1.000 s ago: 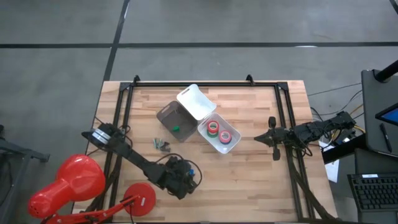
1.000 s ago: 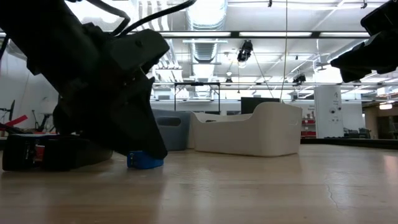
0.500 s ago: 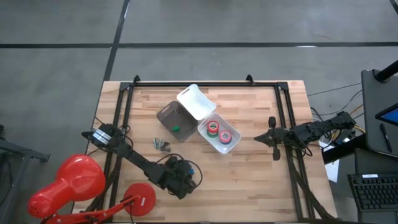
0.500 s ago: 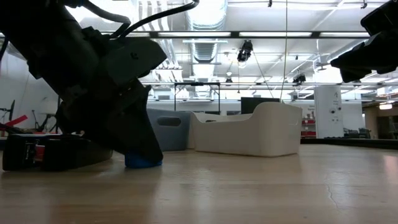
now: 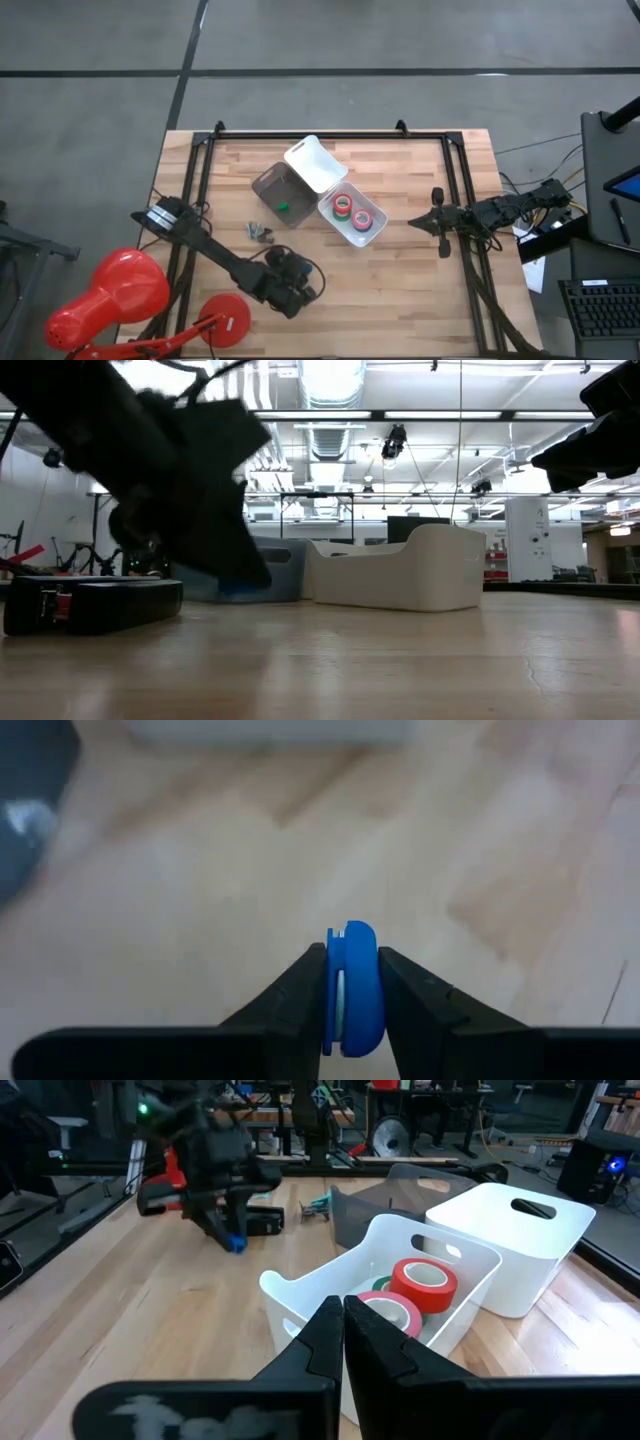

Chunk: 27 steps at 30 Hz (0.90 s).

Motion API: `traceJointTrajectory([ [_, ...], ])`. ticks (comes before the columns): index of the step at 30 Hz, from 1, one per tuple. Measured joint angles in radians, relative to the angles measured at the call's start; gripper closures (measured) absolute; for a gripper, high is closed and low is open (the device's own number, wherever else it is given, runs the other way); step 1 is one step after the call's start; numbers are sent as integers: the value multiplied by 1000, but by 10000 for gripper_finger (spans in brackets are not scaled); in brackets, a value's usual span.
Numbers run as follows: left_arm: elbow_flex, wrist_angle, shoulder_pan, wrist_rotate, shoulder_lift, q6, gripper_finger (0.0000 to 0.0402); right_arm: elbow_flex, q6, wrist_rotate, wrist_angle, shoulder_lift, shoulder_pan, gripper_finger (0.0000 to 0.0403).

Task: Pick and place Stapler, Stapler remover, tape
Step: Put the blue stapler into the black bin

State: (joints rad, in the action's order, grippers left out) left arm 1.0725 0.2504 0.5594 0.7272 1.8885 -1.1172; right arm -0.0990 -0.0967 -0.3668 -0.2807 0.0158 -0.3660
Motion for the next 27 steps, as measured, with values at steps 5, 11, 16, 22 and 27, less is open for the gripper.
traceJointTrajectory([
  [5,0,15,-9,115,-68,71,324,0,0,0,0,0,0,394],
  [11,1,151,-57,258,-198,69,331,0,0,0,0,0,0,394],
  [16,2,290,-145,276,-296,85,318,0,0,0,0,0,0,394],
  [22,2,381,-292,164,-335,148,325,0,0,0,0,0,0,394],
  [27,2,395,-416,24,-323,202,325,0,0,0,0,0,0,394],
])
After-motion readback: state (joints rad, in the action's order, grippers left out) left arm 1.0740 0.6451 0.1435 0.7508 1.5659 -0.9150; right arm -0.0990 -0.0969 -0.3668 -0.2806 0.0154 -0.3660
